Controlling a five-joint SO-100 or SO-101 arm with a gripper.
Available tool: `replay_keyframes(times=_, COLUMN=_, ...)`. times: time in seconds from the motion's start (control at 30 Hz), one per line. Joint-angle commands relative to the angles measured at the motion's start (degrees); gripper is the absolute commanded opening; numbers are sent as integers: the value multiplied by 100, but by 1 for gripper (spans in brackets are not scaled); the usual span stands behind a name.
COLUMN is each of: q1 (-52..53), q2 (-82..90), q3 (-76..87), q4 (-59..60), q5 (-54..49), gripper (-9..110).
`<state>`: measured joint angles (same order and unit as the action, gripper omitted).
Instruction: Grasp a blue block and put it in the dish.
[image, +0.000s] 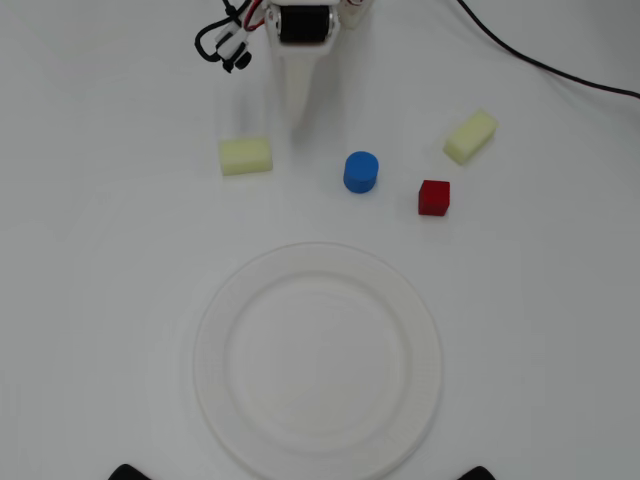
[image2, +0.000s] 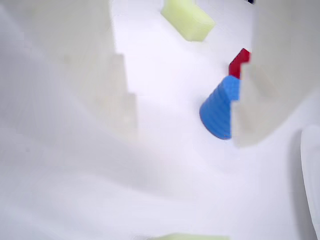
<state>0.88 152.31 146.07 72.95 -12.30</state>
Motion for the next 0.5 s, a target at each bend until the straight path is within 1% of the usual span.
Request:
replay_keyframes(times=0.0, q1=-149, q2=-1020, q3=-1178, q4=229, q5=62, gripper=18)
replay_keyframes(times=0.23, q1=-844, q2=-2619, q3=-2522, q4=413, q5=352, gripper=24)
replay_keyframes(times=0.47, q1=-1679, q2=-3876, q3=-2953, q4=193, q5=571, gripper=27)
